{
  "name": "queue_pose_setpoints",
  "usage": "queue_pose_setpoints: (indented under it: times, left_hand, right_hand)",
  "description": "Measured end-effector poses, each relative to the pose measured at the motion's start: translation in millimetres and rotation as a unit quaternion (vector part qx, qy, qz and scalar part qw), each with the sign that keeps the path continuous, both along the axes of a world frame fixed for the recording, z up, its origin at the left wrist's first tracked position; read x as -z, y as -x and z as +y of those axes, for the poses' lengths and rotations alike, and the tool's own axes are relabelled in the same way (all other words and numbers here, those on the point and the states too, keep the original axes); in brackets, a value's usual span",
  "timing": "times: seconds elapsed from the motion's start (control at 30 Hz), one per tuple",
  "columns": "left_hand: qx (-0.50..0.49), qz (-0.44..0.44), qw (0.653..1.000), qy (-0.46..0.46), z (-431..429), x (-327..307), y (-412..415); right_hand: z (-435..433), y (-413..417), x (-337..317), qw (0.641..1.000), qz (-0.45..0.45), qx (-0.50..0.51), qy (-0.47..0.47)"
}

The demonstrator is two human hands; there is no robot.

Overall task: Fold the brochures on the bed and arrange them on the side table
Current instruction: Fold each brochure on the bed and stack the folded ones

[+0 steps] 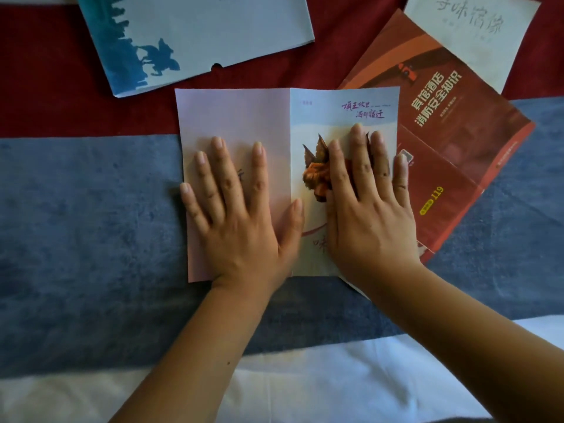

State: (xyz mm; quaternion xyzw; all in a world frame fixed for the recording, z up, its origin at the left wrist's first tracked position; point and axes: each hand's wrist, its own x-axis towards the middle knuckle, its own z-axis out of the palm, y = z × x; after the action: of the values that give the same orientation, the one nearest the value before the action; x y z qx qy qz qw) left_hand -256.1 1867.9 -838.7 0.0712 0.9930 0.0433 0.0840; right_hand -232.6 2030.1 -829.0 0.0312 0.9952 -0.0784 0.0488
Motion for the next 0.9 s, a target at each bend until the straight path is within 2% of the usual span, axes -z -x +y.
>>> queue_pose_setpoints:
  times: [0.3,0.63,0.9]
  left_hand:
    - [-0.028,0.008,1.0,0.008,-64,-1,5]
    - [-0.071,0.016,0.997,0.003,-135,-2,3]
    - [-0.089,0.023,0.995,-0.045,-160,-5,0]
  right_hand:
    - [-61,15,2,0.997,-0.006,-0.042,0.067]
    - [-129,27,5,0.994,-0.012,-0.084,0.067]
    - [-150,27,8,0.995,-0.016,-0.078,0.062]
